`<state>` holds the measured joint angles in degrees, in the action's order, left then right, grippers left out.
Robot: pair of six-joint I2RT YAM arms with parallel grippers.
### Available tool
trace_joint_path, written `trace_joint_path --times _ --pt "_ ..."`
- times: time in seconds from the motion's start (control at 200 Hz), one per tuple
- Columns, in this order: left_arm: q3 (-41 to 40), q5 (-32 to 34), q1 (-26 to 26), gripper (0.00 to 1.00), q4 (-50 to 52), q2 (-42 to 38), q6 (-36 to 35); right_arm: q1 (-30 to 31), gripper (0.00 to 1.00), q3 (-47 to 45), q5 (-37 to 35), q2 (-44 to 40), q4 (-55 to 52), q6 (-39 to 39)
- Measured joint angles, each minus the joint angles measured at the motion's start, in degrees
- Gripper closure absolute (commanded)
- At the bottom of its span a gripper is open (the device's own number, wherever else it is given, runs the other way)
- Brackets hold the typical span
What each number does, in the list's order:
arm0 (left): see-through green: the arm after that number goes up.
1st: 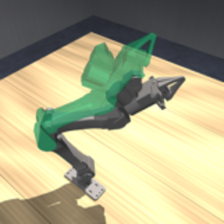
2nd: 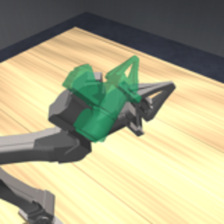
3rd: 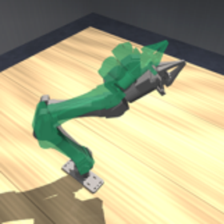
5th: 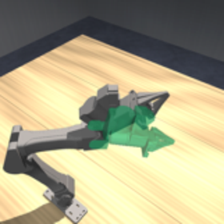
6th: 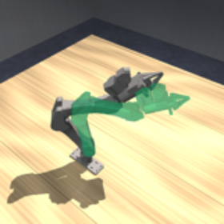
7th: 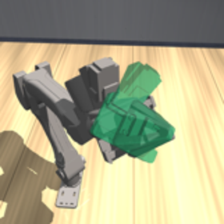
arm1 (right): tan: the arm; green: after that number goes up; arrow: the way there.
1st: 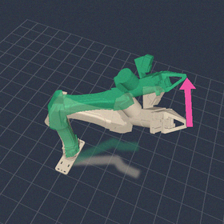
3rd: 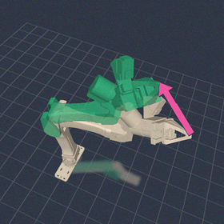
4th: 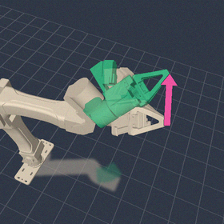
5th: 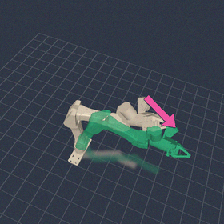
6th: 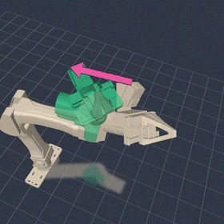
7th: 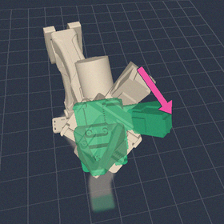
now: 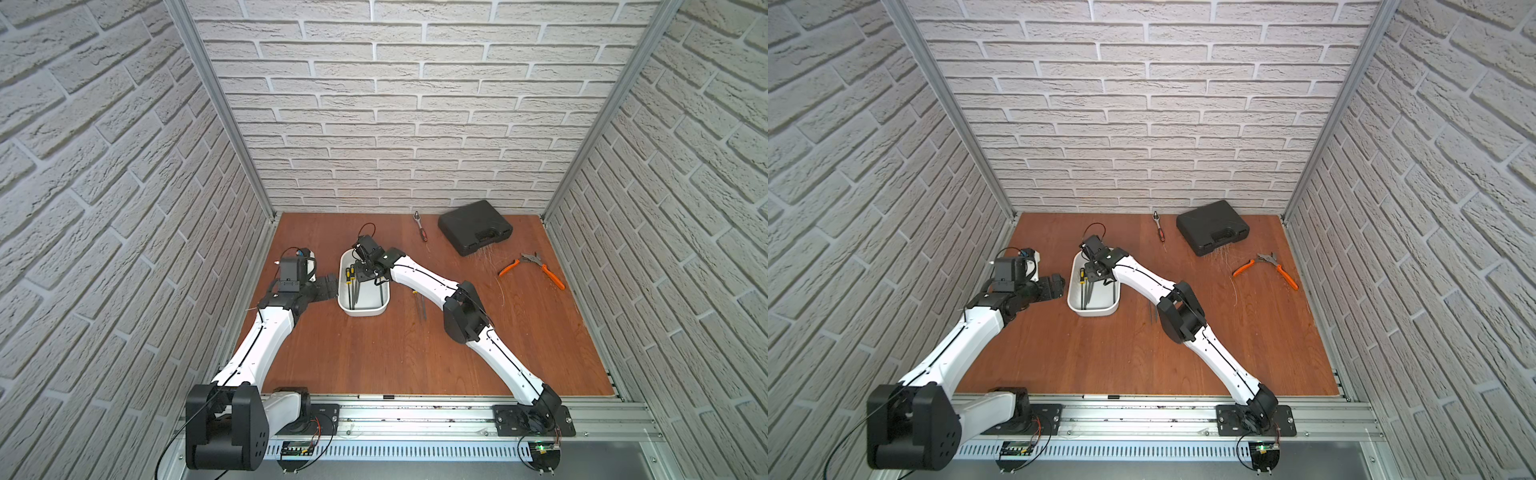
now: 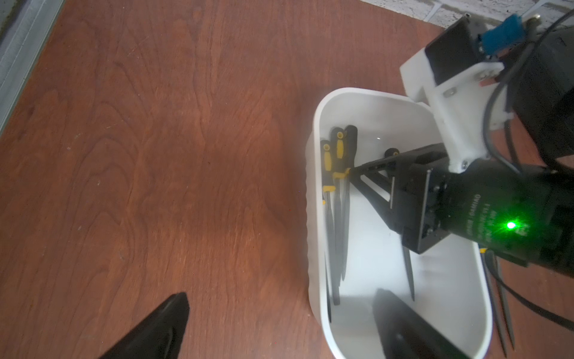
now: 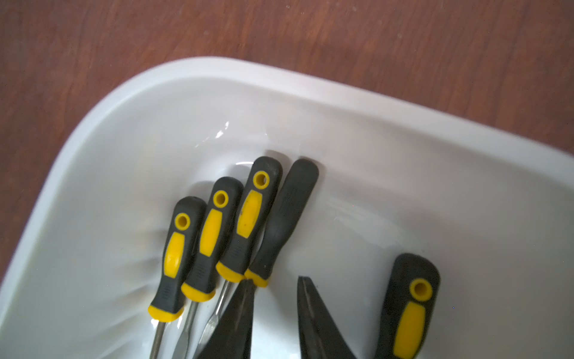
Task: Take the file tool out of the storage box
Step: Pick up the file tool from the storage box.
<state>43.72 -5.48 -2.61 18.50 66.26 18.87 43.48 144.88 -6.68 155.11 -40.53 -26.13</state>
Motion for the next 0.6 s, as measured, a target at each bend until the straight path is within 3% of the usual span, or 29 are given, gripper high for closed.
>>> trace_joint_path --times 0.6 --pt "0.0 0.1 0.0 0.02 0.0 0.0 0.0 0.0 0.70 0.0 0.3 0.0 2.0 -0.1"
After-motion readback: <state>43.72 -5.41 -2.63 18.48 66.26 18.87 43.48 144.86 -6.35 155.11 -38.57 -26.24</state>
